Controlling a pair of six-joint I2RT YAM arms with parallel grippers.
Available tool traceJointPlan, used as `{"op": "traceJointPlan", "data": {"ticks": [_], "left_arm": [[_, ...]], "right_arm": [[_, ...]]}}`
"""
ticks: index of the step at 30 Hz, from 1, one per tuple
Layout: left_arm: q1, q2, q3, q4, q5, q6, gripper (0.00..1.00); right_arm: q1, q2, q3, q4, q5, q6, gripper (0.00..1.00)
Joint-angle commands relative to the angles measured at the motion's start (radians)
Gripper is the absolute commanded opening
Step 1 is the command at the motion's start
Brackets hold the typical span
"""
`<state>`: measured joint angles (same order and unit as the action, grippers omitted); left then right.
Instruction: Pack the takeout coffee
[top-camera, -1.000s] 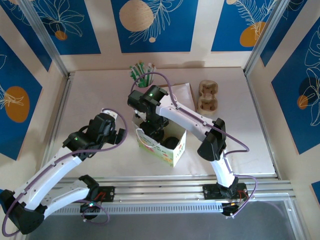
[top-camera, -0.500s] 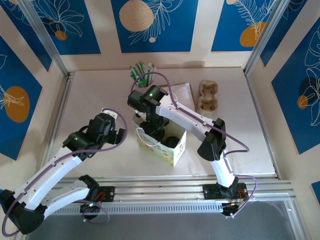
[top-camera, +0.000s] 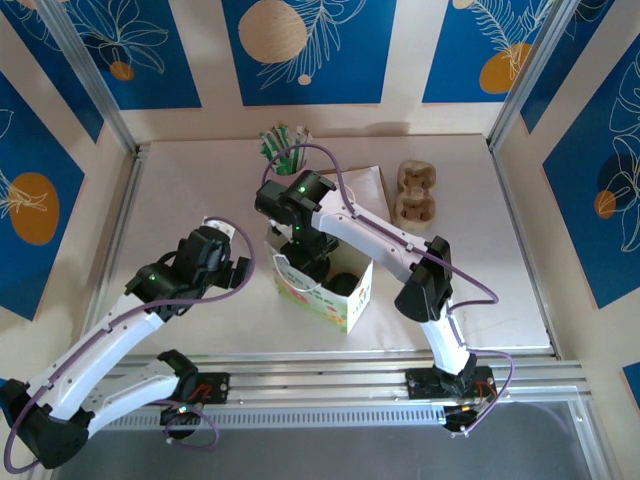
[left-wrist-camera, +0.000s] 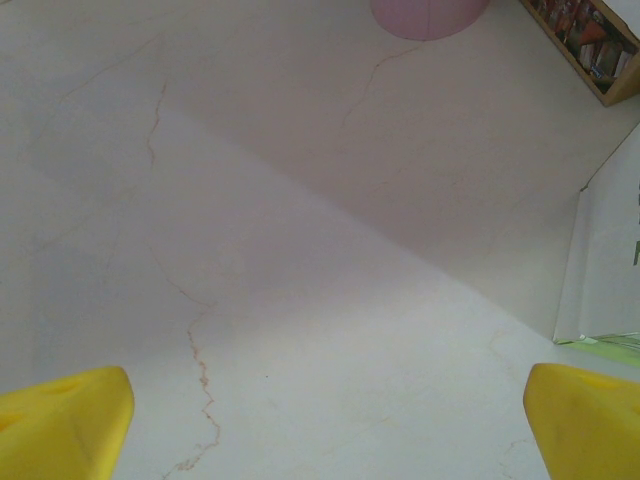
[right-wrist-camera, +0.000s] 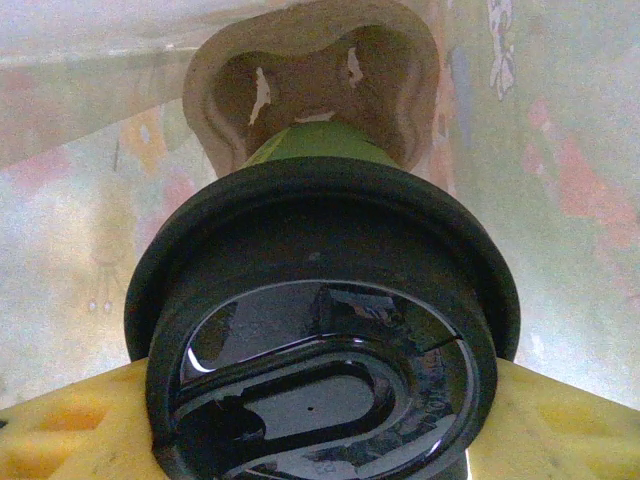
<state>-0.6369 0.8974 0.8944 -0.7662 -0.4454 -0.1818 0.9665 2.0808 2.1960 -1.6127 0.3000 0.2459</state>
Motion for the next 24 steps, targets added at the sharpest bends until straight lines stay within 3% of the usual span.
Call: {"op": "traceJointPlan", "data": {"ticks": [1, 24], "left_arm": [[0.012, -0.014, -0.011, -0.001, 0.007, 0.006, 1.0], [0.012, -0.011, -0.011, -0.001, 0.004, 0.005, 1.0]], "right_arm": [[-0.01, -0.017, -0.01, -0.159, 0.013, 0.015, 0.65], [-0.027, -0.03, 0.002, -0.159, 0.032, 0.013, 0.65]]}}
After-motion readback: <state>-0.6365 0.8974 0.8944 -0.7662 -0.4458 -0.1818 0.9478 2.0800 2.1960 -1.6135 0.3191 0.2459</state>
